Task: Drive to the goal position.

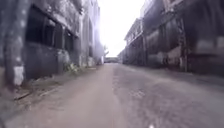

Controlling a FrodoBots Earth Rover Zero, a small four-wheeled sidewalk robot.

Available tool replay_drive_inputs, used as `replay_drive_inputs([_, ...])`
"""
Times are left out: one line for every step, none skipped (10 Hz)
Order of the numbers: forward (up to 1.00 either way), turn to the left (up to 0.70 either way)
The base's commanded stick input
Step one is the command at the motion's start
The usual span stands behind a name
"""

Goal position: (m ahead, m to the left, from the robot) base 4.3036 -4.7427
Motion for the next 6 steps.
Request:
replay_drive_inputs([0.50, 0.00])
replay_drive_inputs([0.50, 0.00])
replay_drive_inputs([0.50, 0.00])
replay_drive_inputs([0.50, 0.00])
replay_drive_inputs([0.50, 0.00])
replay_drive_inputs([0.50, 0.00])
